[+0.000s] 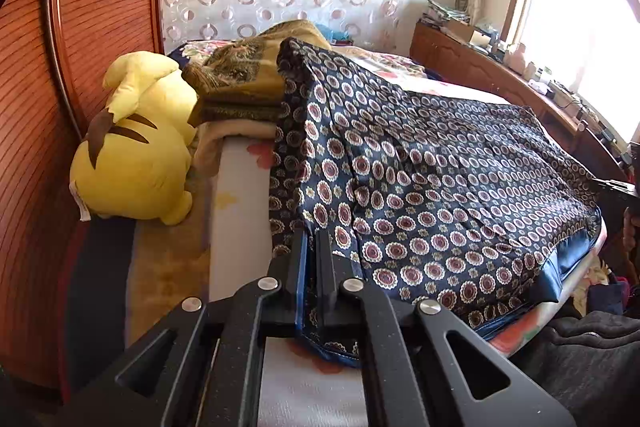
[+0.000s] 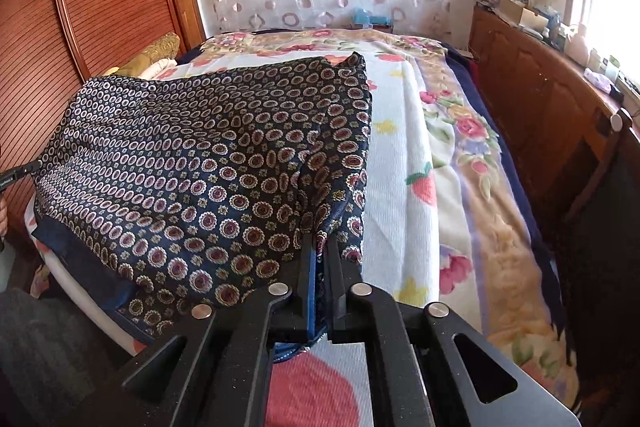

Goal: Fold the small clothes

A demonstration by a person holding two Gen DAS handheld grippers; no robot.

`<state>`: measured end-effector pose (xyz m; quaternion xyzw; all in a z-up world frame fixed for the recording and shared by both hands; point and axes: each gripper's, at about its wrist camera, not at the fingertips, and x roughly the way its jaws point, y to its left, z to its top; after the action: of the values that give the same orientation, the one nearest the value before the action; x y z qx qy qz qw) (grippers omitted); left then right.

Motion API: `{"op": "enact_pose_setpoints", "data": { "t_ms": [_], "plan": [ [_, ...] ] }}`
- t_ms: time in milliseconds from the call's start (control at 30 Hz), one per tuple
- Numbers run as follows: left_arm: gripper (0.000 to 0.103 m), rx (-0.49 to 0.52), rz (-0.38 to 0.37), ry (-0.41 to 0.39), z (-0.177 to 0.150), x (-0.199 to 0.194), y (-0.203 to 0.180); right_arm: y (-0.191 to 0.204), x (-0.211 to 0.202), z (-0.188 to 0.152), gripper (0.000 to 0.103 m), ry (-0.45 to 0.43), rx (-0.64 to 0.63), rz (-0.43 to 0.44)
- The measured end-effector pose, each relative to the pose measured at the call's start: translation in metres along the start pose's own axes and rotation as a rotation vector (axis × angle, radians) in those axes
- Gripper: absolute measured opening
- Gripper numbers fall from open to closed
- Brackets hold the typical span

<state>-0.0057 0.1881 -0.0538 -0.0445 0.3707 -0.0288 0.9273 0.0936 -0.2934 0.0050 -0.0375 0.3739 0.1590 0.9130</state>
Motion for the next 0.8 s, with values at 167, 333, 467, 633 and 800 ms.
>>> {"op": "enact_pose_setpoints", "data": {
  "t_ms": [167,333,467,633,800],
  "plan": [
    [0.039,0.021,0.036,-0.051,0.001,-0.009,-0.003,0.005,-0.007,0.006,0.026,-0.018,-0.022,-0.003],
    [0.055,0.021,0.086,-0.063,0.000,-0.010,-0.006,0.006,-0.005,0.013,0.027,-0.046,-0.022,-0.036],
    [0.083,0.016,0.079,-0.052,-0.004,-0.004,-0.008,0.018,-0.001,0.013,0.027,-0.068,-0.047,-0.054],
    [0.083,-0.005,0.100,-0.035,-0.008,0.003,-0.010,0.024,0.011,0.017,0.027,-0.066,-0.048,-0.052],
    [0.083,-0.020,0.115,-0.009,-0.013,0.010,-0.010,0.033,0.023,0.020,0.027,-0.076,-0.036,-0.027]
  ]
}}
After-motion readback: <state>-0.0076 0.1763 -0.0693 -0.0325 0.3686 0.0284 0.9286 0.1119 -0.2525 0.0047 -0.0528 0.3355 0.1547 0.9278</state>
